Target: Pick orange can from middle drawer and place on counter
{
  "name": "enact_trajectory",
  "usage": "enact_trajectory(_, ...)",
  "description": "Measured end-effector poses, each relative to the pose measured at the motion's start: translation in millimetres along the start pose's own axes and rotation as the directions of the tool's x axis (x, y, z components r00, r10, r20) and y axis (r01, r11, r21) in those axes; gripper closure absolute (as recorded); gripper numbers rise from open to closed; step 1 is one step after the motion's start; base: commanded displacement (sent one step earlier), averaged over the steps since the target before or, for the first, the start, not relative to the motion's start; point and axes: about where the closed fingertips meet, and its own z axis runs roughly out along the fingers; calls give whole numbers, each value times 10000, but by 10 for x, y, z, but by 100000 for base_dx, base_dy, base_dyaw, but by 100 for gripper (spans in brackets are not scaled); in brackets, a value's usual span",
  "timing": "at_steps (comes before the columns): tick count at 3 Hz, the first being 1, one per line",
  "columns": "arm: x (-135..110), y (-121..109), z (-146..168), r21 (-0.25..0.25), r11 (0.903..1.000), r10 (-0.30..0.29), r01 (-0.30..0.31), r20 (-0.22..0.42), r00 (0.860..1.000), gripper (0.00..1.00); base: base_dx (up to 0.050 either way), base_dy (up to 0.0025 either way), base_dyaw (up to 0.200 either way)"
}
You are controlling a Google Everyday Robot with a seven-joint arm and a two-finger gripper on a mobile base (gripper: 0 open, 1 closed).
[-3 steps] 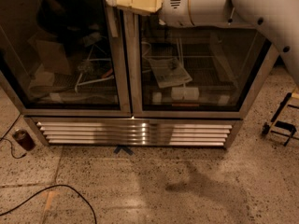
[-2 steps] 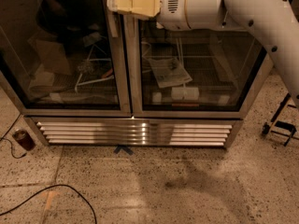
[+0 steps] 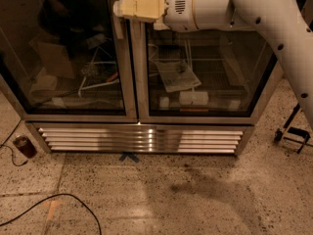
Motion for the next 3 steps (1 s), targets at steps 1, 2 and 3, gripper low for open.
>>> enact_trajectory(1,0,0,1,4,10000,-2,2,5,10000,42,0,0,0)
enact_trajectory(2,0,0,1,4,10000,-2,2,5,10000,73,0,0,0)
enact_trajectory(3,0,-1,1,4,10000,-2,2,6,10000,96,0,0,0)
